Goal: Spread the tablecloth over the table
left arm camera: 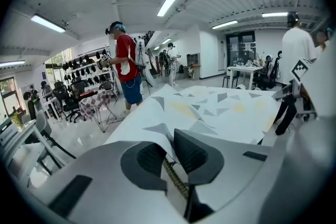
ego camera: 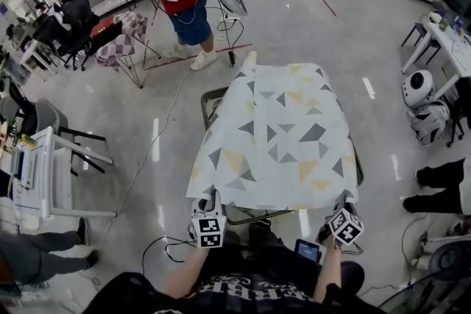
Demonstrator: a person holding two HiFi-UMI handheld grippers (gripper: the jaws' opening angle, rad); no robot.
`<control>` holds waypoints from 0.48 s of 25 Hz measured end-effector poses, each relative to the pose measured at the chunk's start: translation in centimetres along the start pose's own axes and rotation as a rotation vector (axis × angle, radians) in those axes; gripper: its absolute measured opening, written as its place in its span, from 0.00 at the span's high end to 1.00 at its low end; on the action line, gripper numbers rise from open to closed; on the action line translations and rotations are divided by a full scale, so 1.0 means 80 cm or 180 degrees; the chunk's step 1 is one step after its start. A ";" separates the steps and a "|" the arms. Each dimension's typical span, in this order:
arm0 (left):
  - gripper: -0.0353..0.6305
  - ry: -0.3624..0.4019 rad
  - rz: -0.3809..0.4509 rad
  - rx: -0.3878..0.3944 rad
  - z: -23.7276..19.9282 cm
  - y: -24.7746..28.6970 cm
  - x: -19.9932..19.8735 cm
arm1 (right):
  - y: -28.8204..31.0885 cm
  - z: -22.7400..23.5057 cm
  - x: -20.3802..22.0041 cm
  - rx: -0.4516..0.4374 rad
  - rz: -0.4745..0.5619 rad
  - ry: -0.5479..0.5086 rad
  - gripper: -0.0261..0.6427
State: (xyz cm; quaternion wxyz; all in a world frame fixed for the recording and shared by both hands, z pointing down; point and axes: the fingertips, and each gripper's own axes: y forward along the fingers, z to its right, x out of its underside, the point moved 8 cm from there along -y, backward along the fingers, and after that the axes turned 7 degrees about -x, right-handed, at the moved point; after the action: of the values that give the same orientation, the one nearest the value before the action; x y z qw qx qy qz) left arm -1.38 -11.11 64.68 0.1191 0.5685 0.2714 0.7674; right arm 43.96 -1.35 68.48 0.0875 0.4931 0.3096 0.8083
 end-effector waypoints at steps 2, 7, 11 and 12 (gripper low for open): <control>0.87 0.0102 -0.0086 0.0015 0.004 0.000 0.015 | -0.001 -0.003 0.013 -0.0028 -0.0080 -0.0048 0.89; 0.86 0.0389 -0.0309 0.0374 0.016 0.003 0.035 | -0.012 -0.027 0.006 0.0059 -0.0115 -0.0472 0.90; 0.86 0.0512 -0.0404 0.0750 -0.002 0.006 0.044 | -0.018 -0.052 -0.002 0.0311 -0.0125 -0.0549 0.91; 0.86 0.0609 -0.0432 0.0825 -0.004 0.009 0.047 | -0.017 -0.054 -0.003 0.0368 -0.0144 -0.0501 0.91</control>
State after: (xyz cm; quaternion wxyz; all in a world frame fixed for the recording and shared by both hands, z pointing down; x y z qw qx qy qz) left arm -2.82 -9.96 68.05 0.0700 0.4839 0.4159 0.7668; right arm 40.14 -2.16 66.12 0.1012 0.5522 0.3590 0.7456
